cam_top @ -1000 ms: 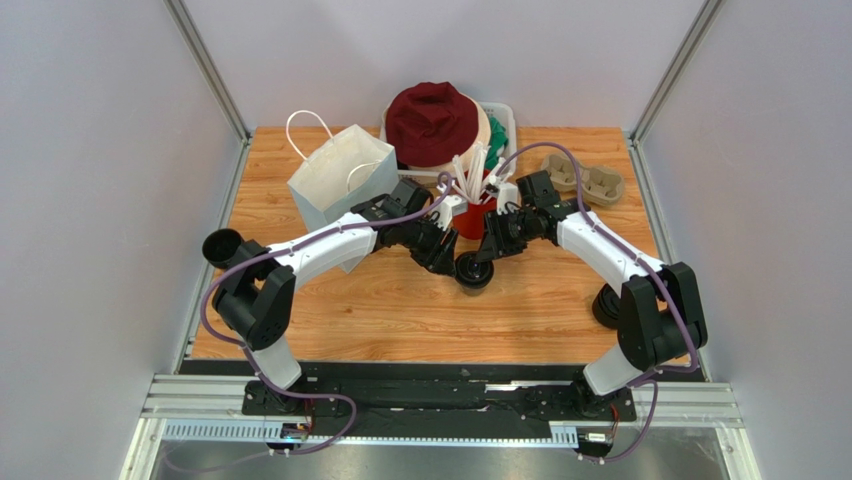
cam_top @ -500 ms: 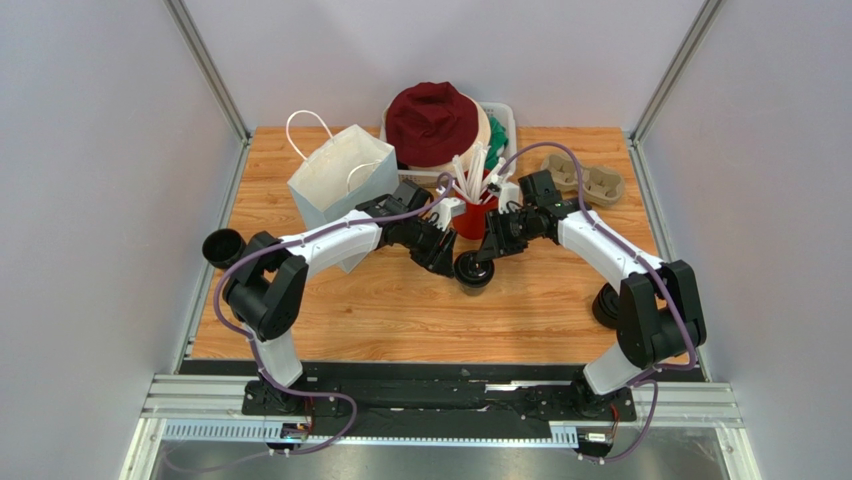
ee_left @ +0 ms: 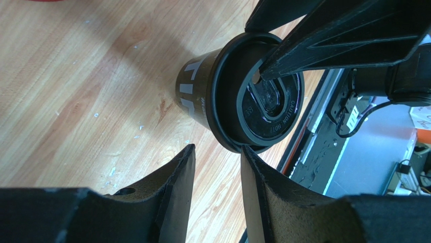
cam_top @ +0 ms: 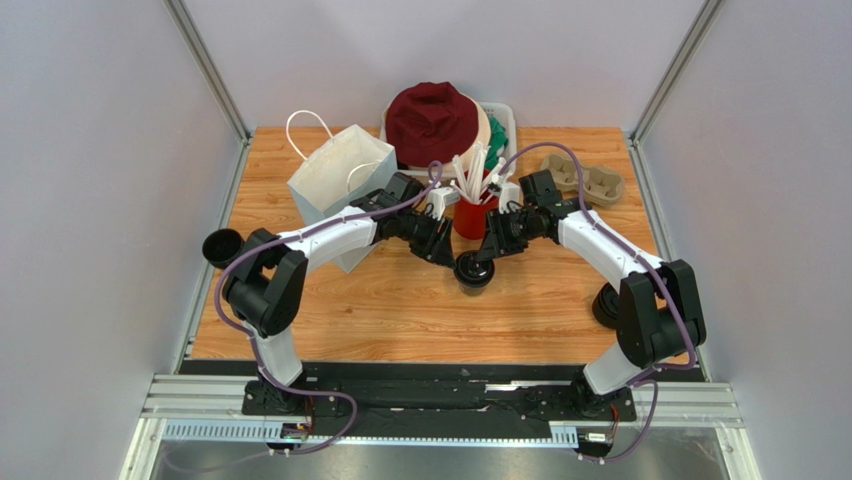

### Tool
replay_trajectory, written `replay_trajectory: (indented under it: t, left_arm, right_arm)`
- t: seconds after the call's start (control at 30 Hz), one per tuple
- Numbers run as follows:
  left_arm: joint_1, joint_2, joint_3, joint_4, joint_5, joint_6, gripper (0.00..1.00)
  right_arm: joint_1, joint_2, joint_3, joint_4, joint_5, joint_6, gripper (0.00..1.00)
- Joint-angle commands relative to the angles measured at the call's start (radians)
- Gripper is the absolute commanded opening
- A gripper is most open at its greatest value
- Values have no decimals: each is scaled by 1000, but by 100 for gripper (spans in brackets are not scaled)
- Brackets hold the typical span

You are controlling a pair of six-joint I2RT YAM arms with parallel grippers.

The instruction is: Pack the takeout coffee

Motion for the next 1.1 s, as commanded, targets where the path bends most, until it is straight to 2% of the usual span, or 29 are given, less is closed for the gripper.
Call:
replay_trajectory:
  t: [0.0,0.23,0.57,1.07]
  left_arm:
    - [-8,15,30,36,31,-22,47]
    - [-30,32,31,20,-16,-1,46]
    - [-60,81,47,-76,-166,71,41]
    - [-97,145,18,-101,-225,93,38]
  right_arm:
    - [-3,33,-30,-23,116,-53,33]
    - [-5,33,-30,-23,113,-53,33]
    - [-5,33,-37,-36,133,-53,32]
    - [-5,12,-72,-66,206,-107,32]
